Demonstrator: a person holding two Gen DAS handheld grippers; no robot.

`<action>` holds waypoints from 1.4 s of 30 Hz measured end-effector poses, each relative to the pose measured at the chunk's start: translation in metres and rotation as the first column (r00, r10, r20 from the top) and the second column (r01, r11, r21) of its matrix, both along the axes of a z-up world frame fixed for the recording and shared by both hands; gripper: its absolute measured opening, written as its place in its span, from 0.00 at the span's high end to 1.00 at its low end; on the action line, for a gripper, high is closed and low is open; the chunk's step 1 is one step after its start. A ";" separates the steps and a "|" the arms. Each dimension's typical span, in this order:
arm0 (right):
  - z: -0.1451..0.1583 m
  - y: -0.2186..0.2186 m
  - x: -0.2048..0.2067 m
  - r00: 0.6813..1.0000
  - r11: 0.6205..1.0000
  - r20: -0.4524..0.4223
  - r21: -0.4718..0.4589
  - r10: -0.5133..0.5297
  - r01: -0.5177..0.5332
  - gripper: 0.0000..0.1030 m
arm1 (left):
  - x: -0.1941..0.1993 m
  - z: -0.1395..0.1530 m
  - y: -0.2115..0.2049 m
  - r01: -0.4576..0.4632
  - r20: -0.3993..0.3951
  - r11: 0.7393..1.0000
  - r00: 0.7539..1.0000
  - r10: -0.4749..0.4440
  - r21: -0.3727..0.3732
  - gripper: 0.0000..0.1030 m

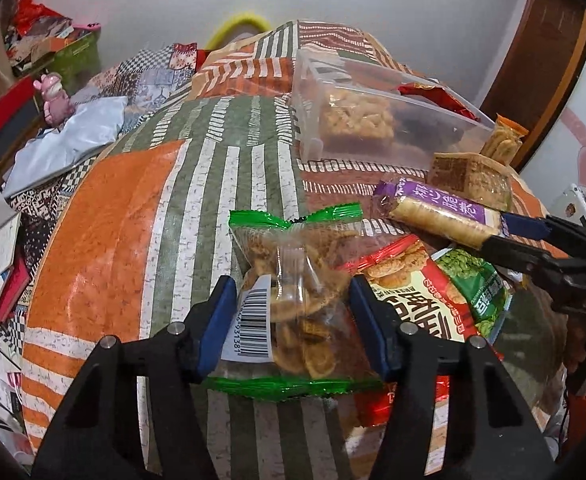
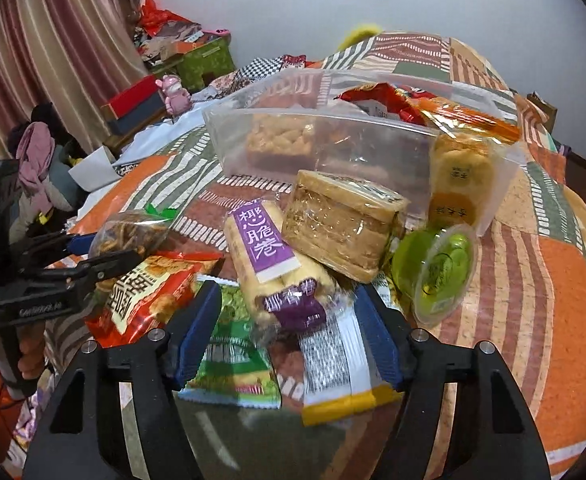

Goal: Organize snacks
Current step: 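Grasp the purple coconut roll with the right tool while the left grasps crackers, then carry the coconut roll into the box with the right tool while the left drops crackers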

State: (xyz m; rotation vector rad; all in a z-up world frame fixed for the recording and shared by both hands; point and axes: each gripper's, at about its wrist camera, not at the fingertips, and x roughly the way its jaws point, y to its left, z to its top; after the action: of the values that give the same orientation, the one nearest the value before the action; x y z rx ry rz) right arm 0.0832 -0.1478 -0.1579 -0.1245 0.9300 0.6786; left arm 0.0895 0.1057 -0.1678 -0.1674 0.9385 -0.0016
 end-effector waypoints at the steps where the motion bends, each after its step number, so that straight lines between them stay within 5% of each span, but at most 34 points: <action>1: 0.000 0.001 0.000 1.000 1.000 0.001 -0.004 -0.002 0.002 0.36 | -0.001 0.000 0.000 0.000 0.003 1.000 1.000 0.000 0.001 0.44; 11: 0.005 0.025 -0.014 0.993 0.993 -0.024 0.006 0.115 -0.115 0.48 | -0.014 0.007 -0.001 0.013 0.046 1.000 0.999 -0.013 0.015 0.50; 23: -0.006 0.067 0.012 0.993 0.988 -0.017 -0.101 0.120 -0.121 0.49 | -0.017 0.005 0.007 0.007 0.066 1.000 0.998 -0.005 -0.026 0.50; 26: -0.008 0.068 0.013 0.992 0.987 -0.024 -0.102 0.121 -0.123 0.58 | -0.016 0.006 0.007 0.007 0.069 1.000 0.998 -0.005 -0.030 0.50; 30: -0.004 0.062 0.011 0.994 0.991 -0.008 -0.085 0.107 -0.108 0.59 | -0.015 0.013 0.005 0.005 0.086 1.000 0.996 -0.003 -0.023 0.51; 42: 0.054 0.032 0.003 0.990 0.997 0.123 0.040 0.068 -0.073 0.58 | -0.005 0.058 -0.013 0.017 0.168 1.000 0.985 -0.021 0.022 0.51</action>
State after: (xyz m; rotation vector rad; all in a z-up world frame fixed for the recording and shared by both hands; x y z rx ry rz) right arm 0.0861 -0.1154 -0.1040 -0.1582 0.7958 0.7485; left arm 0.0848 0.0922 -0.1095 -0.1372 0.7707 -0.0234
